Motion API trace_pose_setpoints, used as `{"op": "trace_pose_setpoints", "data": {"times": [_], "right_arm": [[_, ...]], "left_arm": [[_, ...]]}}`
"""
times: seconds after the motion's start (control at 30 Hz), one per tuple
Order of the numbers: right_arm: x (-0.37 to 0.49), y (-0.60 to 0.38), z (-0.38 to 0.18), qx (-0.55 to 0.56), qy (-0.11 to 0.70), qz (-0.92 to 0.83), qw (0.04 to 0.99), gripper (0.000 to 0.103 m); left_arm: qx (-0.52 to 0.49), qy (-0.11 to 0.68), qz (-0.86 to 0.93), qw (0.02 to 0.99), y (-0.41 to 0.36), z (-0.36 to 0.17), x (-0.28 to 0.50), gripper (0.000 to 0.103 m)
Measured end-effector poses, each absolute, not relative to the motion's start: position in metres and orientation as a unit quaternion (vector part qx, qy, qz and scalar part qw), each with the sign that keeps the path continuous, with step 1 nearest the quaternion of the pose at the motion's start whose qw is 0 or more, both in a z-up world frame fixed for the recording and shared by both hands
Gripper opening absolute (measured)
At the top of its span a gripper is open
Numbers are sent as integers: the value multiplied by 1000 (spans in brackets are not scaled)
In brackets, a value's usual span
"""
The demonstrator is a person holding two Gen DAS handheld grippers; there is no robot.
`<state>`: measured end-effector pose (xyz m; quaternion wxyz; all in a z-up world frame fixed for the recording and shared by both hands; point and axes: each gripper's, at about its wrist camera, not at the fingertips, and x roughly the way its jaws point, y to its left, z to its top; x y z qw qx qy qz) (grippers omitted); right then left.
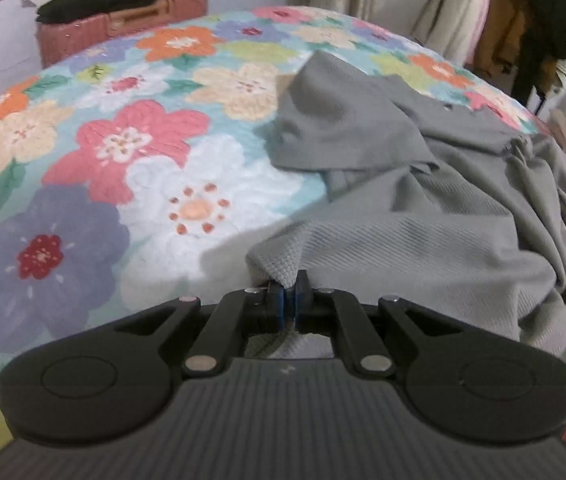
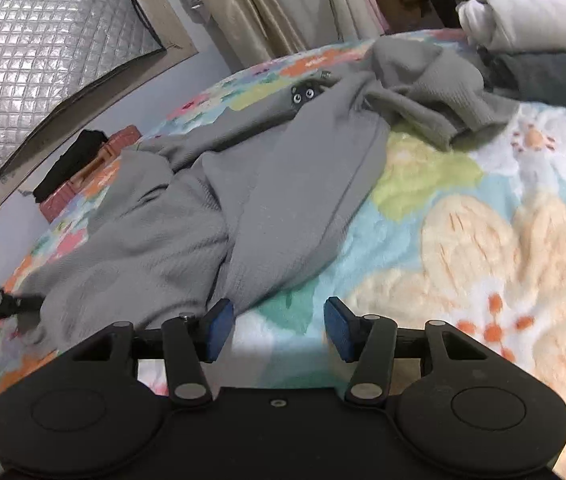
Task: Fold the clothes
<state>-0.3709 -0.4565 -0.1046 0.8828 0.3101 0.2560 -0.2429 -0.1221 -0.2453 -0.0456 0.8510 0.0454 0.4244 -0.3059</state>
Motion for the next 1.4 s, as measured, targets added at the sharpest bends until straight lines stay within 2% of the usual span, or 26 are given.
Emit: {"op": "trace_pose_setpoints", "data": {"times": [0.07, 0.1, 0.13, 0.17, 0.2, 0.23, 0.27, 0.3, 0.43, 0.5, 0.6, 0.67, 0.8, 0.83, 0.9, 1.0, 1.07, 1.17, 1.27, 1.33, 1.37, 1.4], "right_arm": [[-366, -460, -106, 330, 243, -247, 878, 59], [-363, -462, -108, 340, 235, -246, 877, 60], [-361, -462, -109, 346, 233, -246, 875, 56], [-357, -463, -110, 350, 230, -250, 873, 49], [-353, -463, -111, 354, 225, -252, 872, 32], [-350, -464, -110, 358, 220, -251, 872, 16], [-350, -464, -108, 359, 215, -253, 872, 14], [-350, -465, -104, 359, 212, -256, 872, 9], [-379, -462, -59, 310, 194, -292, 884, 7], [-401, -464, -29, 276, 174, -318, 890, 7], [-424, -483, 3, 248, 156, -355, 888, 6], [-425, -497, 6, 216, 172, -378, 884, 6], [-430, -514, -35, 231, 219, -389, 865, 15], [-437, -514, -50, 251, 227, -393, 855, 20], [-454, -512, -72, 297, 230, -392, 840, 25], [-488, -508, -90, 379, 203, -380, 819, 40], [-508, -505, -97, 419, 187, -372, 807, 41], [-522, -499, -102, 428, 185, -357, 809, 44], [-521, -496, -106, 402, 190, -355, 822, 55], [-513, -495, -104, 364, 200, -356, 837, 62], [-505, -496, -103, 337, 212, -356, 846, 63], [-495, -497, -103, 308, 225, -355, 854, 65]], "left_arm": [[51, 437, -322, 838, -250, -51, -126, 23], [61, 441, -324, 834, -254, -55, -128, 40], [74, 441, -325, 833, -259, -59, -131, 44], [85, 439, -326, 833, -264, -63, -135, 43], [89, 440, -327, 832, -268, -66, -137, 37], [82, 441, -329, 831, -269, -66, -137, 20], [70, 438, -332, 832, -268, -63, -138, 4], [59, 434, -336, 834, -267, -58, -139, 3], [86, 359, -332, 868, -258, -25, -152, 3], [60, 352, -339, 870, -250, -15, -150, 3], [22, 379, -342, 860, -246, -18, -140, 3], [9, 414, -333, 847, -247, -33, -133, 3], [4, 503, -312, 806, -246, -68, -128, 4], [7, 508, -313, 802, -246, -70, -130, 6], [19, 504, -314, 804, -245, -70, -132, 7], [45, 488, -308, 815, -248, -65, -132, 27], [57, 477, -301, 824, -250, -67, -131, 51], [62, 487, -310, 814, -254, -73, -131, 59], [72, 490, -308, 812, -258, -74, -132, 60], [56, 495, -315, 807, -255, -74, -130, 53], [46, 499, -320, 804, -252, -74, -129, 37], [35, 503, -327, 799, -250, -74, -128, 28]]}}
